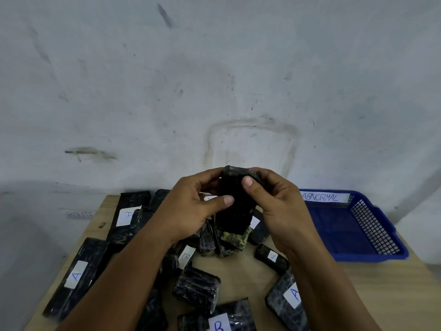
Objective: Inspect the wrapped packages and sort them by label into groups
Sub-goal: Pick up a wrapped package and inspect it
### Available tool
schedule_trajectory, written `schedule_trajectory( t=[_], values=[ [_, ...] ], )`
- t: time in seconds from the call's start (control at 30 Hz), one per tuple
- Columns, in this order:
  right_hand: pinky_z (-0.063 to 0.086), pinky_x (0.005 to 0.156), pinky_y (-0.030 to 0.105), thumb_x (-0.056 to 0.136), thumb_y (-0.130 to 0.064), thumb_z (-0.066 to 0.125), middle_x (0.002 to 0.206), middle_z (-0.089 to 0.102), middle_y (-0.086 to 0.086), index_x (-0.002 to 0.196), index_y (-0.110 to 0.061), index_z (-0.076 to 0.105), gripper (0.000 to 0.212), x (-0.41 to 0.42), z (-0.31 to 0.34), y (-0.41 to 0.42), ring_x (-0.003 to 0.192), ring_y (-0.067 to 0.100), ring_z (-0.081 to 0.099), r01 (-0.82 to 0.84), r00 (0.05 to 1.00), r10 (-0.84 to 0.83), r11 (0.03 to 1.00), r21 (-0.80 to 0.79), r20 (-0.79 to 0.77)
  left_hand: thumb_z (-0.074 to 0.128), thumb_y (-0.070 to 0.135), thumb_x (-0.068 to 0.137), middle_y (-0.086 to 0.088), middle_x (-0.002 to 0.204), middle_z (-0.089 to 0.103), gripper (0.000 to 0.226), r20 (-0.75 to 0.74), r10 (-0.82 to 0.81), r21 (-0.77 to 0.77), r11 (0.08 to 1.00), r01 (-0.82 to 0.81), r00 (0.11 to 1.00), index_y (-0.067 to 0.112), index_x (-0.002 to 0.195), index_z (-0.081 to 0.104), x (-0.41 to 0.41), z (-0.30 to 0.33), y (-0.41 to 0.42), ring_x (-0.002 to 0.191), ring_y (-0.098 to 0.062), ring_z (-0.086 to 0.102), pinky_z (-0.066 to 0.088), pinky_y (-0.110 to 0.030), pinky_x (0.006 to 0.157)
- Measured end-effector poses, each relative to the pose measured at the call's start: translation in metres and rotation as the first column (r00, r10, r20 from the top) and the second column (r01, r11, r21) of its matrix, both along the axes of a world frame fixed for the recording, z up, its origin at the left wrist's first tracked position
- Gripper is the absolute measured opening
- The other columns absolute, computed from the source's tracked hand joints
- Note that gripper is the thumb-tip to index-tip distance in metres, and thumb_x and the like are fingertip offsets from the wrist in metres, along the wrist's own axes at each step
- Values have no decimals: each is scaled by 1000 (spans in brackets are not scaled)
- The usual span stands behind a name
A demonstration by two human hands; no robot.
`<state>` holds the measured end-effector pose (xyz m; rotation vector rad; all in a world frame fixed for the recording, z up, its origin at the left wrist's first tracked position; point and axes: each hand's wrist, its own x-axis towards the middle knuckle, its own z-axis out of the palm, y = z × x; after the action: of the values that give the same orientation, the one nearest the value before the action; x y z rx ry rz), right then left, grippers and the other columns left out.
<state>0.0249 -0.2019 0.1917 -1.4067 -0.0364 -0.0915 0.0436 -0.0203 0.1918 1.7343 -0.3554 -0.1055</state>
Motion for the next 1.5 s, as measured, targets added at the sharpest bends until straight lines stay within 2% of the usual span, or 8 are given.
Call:
schedule_trajectory(
  t=[0.17,0.33,0.57,0.67,0.8,0.97,1.2,1.5],
  values=[
    [61,75,23,82,-43,72,116,77,-8,125,-29,72,45,-1,2,-3,104,3,73,-19,995,20,1000,9,-99,76,0,87,18,105,74,56,130,98,44,994,-104,987,35,129,66,-1,-3,-1,63,9,58,47,-11,67],
    [61,70,24,99,-16,65,96,80,0,109,-20,80,17,-2,-1,-1,85,8,75,-4,993,5,1000,9,-119,80,7,84,16,114,67,64,260,156,139,971,-197,953,57,121,64,1,-9,-2,93,5,60,45,-11,80],
    [64,84,46,77,-69,67,101,80,-2,111,-34,78,49,0,-2,-6,93,17,74,-7,948,21,999,47,-317,79,-2,83,7,120,64,61,417,129,133,971,-201,900,38,128,67,2,-16,-3,109,2,59,43,-7,85],
    [62,74,42,98,-43,64,94,79,7,106,-18,77,29,2,-1,-7,86,25,73,-28,918,89,987,161,-387,73,-15,80,6,127,65,64,477,46,137,983,-125,878,23,131,67,1,-19,-4,119,-3,59,44,-7,90],
    [60,73,39,96,-1,65,96,80,10,121,-15,69,30,4,-10,-8,83,21,76,43,957,12,982,183,-291,65,-1,95,20,133,63,63,291,219,46,969,-242,931,36,145,53,6,-21,-10,120,7,58,49,-10,91],
    [58,59,24,94,9,63,85,79,4,119,-10,70,33,-4,-18,-6,68,12,73,-83,949,114,990,114,-294,74,39,91,13,113,76,37,-123,284,-102,949,-297,951,39,127,69,20,-27,-18,108,-3,70,54,-39,102],
    [55,92,22,83,-34,87,124,65,-13,140,-38,57,65,-8,-46,-19,110,1,66,20,986,-81,927,-375,-147,85,20,82,3,88,80,21,-149,379,-114,911,-397,913,22,101,77,22,-43,-34,85,-13,77,61,-36,82],
    [59,76,32,84,-36,78,102,72,-14,139,-38,60,58,-12,-110,-55,87,3,67,216,955,-296,663,-717,15,82,26,85,7,101,78,31,-220,240,-72,963,-261,946,20,115,73,26,-102,-87,96,0,73,57,-18,82]
  ],
)
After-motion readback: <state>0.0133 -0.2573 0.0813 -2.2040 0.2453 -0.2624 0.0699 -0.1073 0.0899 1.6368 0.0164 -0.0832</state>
